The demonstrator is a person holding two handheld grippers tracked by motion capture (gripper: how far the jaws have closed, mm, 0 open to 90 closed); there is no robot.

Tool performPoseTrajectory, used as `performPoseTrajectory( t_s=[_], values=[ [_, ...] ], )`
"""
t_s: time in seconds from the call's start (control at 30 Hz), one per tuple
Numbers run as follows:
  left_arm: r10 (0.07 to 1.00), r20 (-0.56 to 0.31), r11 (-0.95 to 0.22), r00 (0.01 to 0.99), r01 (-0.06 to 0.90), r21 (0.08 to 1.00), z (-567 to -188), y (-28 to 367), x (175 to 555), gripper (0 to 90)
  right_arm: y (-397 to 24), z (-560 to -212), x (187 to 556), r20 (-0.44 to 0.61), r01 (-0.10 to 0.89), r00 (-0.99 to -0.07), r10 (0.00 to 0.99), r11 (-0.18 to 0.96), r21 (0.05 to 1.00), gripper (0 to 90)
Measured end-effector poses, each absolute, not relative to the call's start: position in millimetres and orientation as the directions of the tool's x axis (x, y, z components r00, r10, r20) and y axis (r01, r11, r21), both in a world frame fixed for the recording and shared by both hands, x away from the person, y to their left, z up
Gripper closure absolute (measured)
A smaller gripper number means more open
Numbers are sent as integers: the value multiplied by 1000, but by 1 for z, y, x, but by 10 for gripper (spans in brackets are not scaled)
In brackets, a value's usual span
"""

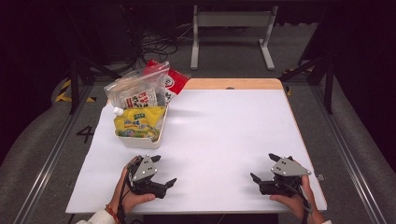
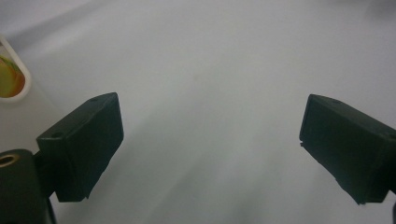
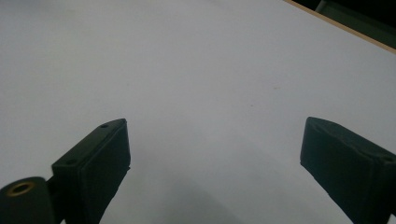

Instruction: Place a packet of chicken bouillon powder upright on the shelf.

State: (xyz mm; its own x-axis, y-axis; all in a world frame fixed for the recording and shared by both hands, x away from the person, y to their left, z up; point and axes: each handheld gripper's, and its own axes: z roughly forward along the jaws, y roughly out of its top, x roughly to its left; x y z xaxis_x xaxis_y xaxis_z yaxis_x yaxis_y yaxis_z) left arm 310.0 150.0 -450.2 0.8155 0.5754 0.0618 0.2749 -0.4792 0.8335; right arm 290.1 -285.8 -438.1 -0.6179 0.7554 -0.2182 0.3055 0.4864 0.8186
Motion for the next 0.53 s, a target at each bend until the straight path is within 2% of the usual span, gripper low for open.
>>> performPoseTrajectory(
  t_s=[0.53],
  values=[
    [600, 55, -468, 798, 295, 833, -451, 153, 316, 69, -285, -440, 290, -246, 307, -602, 759, 505, 806, 71]
  ],
)
